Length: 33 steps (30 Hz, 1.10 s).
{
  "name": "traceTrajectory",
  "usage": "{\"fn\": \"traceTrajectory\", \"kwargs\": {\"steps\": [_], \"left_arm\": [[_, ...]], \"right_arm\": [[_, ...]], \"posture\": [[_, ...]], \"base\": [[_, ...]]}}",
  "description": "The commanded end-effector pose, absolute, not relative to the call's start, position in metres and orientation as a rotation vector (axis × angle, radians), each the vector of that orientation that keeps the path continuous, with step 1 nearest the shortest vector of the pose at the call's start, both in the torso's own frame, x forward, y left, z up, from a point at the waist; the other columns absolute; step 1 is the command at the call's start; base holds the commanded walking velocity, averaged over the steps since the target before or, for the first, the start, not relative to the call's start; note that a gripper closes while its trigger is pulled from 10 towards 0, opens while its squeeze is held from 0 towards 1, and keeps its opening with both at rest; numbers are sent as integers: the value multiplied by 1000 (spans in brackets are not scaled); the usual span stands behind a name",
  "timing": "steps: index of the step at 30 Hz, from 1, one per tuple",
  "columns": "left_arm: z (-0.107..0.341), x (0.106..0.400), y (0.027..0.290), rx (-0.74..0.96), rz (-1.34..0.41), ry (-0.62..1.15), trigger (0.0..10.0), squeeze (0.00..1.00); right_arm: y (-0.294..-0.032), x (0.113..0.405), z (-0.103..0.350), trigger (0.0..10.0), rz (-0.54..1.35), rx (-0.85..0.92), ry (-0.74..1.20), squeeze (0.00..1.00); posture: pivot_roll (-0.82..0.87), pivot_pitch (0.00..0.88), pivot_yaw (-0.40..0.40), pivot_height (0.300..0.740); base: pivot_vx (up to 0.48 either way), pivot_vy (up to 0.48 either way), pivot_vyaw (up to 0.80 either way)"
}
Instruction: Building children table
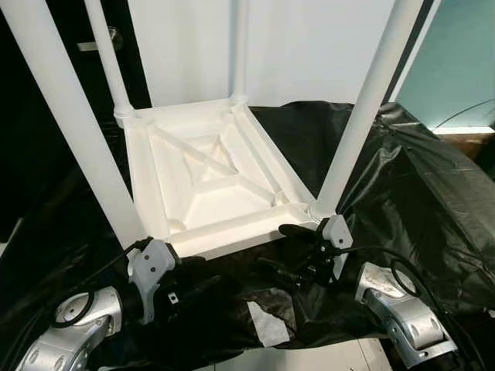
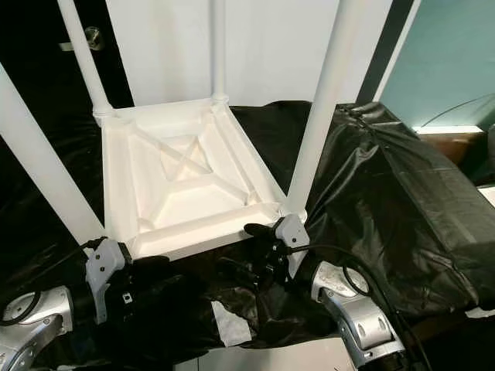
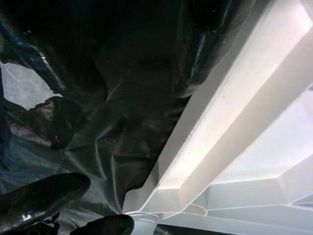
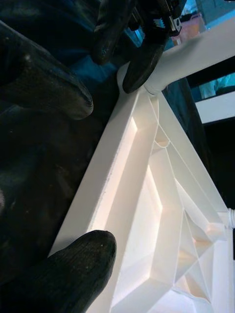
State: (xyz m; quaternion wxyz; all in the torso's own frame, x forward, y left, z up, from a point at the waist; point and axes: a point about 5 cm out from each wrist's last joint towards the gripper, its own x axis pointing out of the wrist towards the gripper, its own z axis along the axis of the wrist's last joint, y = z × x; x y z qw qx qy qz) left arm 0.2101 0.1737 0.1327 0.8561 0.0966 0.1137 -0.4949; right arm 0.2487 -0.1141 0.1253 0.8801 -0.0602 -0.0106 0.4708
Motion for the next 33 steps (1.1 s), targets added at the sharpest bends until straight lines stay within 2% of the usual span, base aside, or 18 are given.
{"fn": "traceTrajectory", "kwargs": {"steps": [1,7,11,12,13,14,16,17,22,23,30,33], "left_arm": [[133,202,172,219,-1124,263,10000,0],[135,193,175,232,-1084,275,10000,0],[133,192,184,258,-987,311,10000,0],[132,192,188,276,-954,326,10000,0],[132,193,194,292,-912,343,10000,0],[133,192,203,339,-862,373,10000,553],[134,192,205,353,-854,380,10000,553],[135,191,206,360,-853,382,10000,1000],[135,183,208,426,-854,457,10000,1000],[134,182,209,450,-852,478,10000,0],[140,183,209,427,-808,458,10000,0],[159,186,198,329,-843,344,10000,0]], "right_arm": [[-122,251,127,10000,925,-128,-12,0],[-132,250,125,10000,842,-122,-7,0],[-139,252,124,10000,781,-108,-6,0],[-141,253,124,10000,769,-101,-5,808],[-143,253,124,10000,762,-99,-5,1000],[-145,254,124,10000,754,-98,-4,1000],[-145,255,124,10000,751,-101,-4,1000],[-146,255,124,10000,750,-102,-4,1000],[-147,260,124,10000,764,-138,7,1000],[-147,261,124,10000,767,-142,6,1000],[-143,264,126,10000,786,-142,-3,1000],[-140,265,126,10000,808,-141,-2,1000]], "posture": [[56,0,-47,740],[55,0,-47,740],[57,0,-46,740],[58,0,-46,740],[61,0,-45,740],[64,0,-47,740],[66,0,-50,740],[66,0,-50,740],[83,0,-62,740],[87,0,-66,740],[95,0,-70,740],[93,0,-70,740]], "base": [[0,0,0],[0,0,0],[0,0,0],[0,0,0],[0,0,0],[0,0,0],[0,0,0],[0,0,0],[0,0,0],[0,0,0],[0,0,0],[0,0,0]]}}
